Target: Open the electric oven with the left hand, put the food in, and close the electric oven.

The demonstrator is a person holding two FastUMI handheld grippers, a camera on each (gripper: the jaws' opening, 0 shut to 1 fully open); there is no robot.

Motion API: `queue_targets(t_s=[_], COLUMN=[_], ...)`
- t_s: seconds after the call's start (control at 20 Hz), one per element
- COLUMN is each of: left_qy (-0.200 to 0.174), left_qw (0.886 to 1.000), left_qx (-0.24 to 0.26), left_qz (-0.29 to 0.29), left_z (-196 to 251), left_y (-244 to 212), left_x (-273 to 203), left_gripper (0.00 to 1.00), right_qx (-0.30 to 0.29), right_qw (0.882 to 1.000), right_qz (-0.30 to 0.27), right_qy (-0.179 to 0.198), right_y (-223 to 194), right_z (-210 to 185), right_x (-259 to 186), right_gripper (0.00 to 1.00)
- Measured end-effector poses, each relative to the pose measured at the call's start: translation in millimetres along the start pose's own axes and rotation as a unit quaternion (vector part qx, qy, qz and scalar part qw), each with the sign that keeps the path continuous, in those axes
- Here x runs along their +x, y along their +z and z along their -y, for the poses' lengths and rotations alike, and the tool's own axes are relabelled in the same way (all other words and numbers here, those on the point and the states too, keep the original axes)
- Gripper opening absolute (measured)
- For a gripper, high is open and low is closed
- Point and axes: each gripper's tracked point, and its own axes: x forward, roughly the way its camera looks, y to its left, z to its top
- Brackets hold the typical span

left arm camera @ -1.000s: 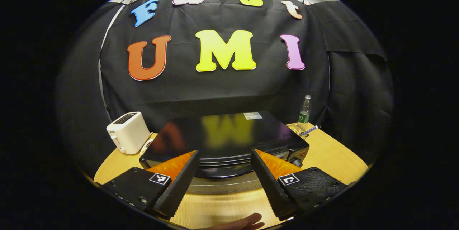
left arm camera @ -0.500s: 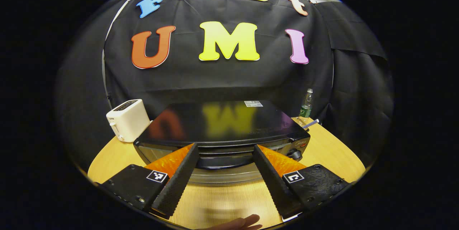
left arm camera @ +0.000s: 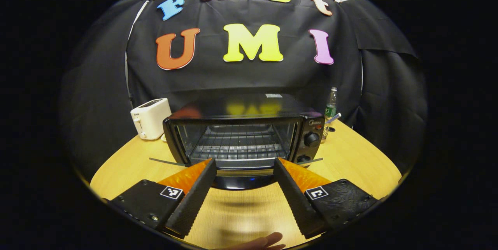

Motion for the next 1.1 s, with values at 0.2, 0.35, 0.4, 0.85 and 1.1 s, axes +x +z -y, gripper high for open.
queue_targets(t_s=[0.2, 0.35, 0.4, 0.85, 1.1], left_qy=[-0.001, -0.002, -0.002, -0.005, -0.006], left_qw=[1.000, 0.999, 0.998, 0.990, 0.994], left_qx=[-0.011, -0.033, -0.033, -0.081, -0.064], left_qz=[-0.013, -0.033, -0.044, -0.113, -0.093], left_z=[-0.3, 0.3, 3.0, -0.2, -0.3], left_y=[-22.0, -46.8, -54.3, -126.8, -126.7], left_x=[-12.2, -19.6, -22.2, -18.0, -20.5], left_gripper=[0.98, 0.98, 0.98, 0.95, 0.95], right_qx=[-0.007, 0.000, 0.005, 0.033, 0.022], right_qw=[1.000, 1.000, 1.000, 0.998, 0.997], right_qz=[-0.006, -0.010, -0.012, -0.052, -0.067], right_qy=[0.004, 0.000, -0.001, 0.021, 0.028], right_y=[-5.0, -8.1, -11.4, -38.1, -55.9], right_z=[0.9, 4.5, 4.7, -5.9, -5.8], right_x=[-2.7, -0.3, 2.6, 17.0, 28.1], right_gripper=[0.96, 0.96, 0.96, 0.96, 0.96])
